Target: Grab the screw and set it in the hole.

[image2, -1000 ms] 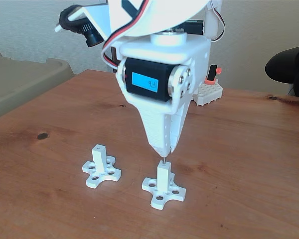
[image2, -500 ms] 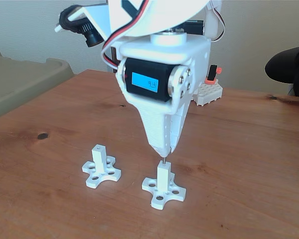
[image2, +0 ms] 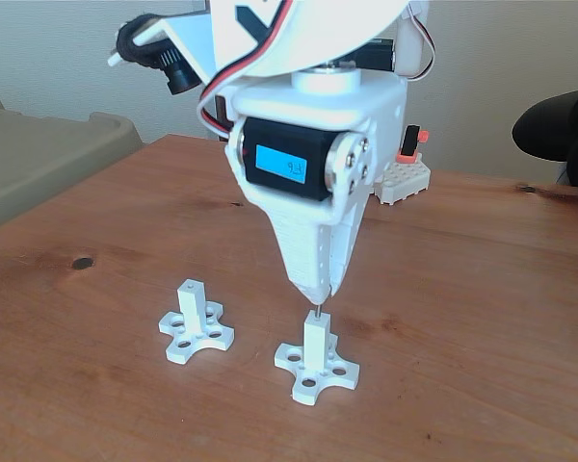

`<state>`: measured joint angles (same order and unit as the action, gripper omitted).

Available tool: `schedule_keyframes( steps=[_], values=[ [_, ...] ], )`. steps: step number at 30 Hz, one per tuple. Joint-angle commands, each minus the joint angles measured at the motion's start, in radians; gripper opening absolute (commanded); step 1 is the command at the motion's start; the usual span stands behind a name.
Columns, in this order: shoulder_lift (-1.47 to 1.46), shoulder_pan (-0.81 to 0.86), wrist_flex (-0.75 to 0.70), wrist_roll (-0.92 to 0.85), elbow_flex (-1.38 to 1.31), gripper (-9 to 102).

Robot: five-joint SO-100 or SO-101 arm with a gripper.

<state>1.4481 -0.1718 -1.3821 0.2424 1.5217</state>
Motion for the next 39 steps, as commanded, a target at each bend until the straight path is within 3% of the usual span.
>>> schedule_keyframes(
  steps=[1,39],
  values=[
    [0.028,0.011,0.003,-0.011,-0.014,-4],
    [0.009,0.008,0.014,-0.015,-0.008,-4]
  ],
)
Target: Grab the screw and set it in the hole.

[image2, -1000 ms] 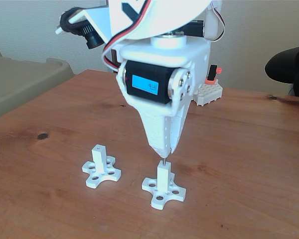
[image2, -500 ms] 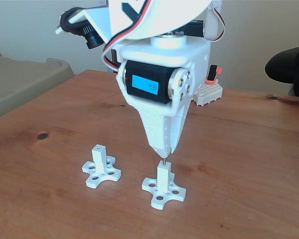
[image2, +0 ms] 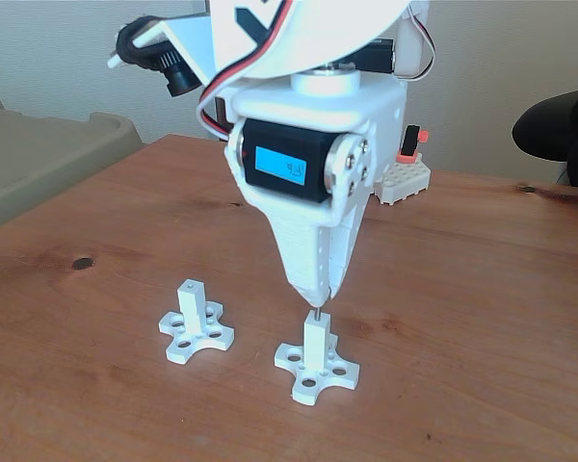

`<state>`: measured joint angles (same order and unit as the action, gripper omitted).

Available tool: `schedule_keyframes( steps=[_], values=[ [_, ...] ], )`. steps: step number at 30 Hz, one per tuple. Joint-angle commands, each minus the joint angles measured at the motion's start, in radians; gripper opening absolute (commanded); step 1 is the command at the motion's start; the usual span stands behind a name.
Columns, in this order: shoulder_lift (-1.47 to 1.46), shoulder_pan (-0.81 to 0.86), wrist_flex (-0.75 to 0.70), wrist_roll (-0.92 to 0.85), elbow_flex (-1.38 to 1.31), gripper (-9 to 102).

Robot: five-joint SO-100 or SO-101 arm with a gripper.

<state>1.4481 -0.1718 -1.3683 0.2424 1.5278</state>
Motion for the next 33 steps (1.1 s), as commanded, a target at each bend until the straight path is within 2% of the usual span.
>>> schedule_keyframes(
  steps=[1,26,33],
  values=[
    [0.009,0.008,0.000,-0.015,-0.014,-4],
    [0.000,0.008,0.026,-0.017,-0.003,-4],
    [0.000,0.008,0.026,-0.012,-0.003,-1]
  ],
)
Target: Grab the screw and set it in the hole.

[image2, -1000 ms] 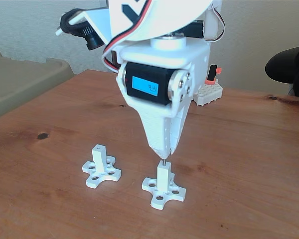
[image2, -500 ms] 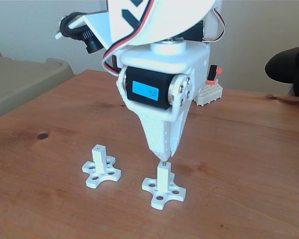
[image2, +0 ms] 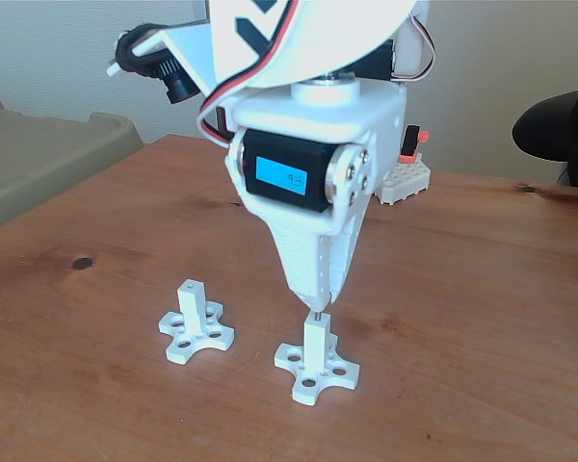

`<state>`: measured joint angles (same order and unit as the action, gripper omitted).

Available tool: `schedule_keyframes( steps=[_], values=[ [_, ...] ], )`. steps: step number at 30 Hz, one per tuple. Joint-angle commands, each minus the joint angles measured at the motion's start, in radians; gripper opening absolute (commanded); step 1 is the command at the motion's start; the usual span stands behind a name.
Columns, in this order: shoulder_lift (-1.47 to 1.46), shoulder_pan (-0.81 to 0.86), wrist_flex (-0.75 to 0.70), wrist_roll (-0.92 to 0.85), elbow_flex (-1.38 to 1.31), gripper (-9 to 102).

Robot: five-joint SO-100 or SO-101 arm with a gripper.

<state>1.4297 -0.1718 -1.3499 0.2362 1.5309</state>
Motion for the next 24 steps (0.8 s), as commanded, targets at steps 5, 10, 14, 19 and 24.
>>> schedule_keyframes(
  steps=[5,10,14,19,24],
  values=[
    [0.018,0.008,0.003,-0.006,-0.008,0],
    [0.018,0.008,0.005,-0.005,-0.008,1],
    [0.018,0.008,0.005,-0.005,-0.008,2],
    [0.018,0.009,0.005,-0.005,-0.009,2],
    [0.018,0.009,-0.003,-0.009,-0.011,4]
  ],
)
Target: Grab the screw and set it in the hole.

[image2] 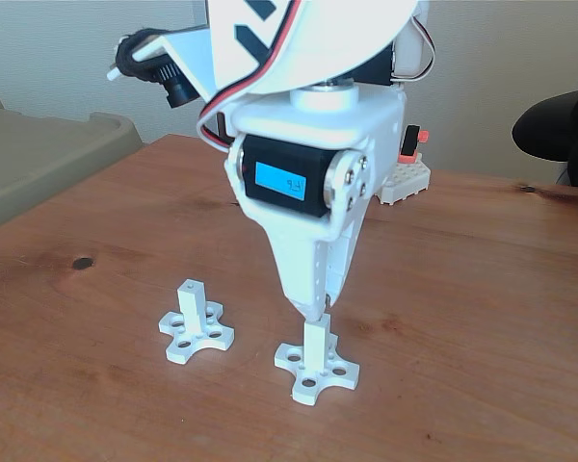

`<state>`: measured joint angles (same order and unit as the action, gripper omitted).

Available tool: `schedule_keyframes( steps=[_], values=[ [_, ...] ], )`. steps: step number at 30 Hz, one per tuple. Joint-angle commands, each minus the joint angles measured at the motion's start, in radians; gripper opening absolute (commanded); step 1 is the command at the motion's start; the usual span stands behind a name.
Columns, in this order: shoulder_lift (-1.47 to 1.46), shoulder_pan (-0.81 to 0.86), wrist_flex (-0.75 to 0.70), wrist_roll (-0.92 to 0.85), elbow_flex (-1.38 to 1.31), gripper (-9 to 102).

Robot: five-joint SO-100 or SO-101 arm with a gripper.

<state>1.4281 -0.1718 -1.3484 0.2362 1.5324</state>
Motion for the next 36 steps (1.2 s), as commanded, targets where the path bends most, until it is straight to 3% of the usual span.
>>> schedule_keyframes(
  steps=[1,12,29,36],
  values=[
    [0.021,0.008,-0.011,-0.011,-0.014,4],
    [0.025,-0.002,-0.057,-0.008,-0.034,11],
    [0.091,-0.009,-0.160,0.014,-0.061,31],
    [0.161,0.017,-0.178,0.009,-0.037,33]
  ],
)
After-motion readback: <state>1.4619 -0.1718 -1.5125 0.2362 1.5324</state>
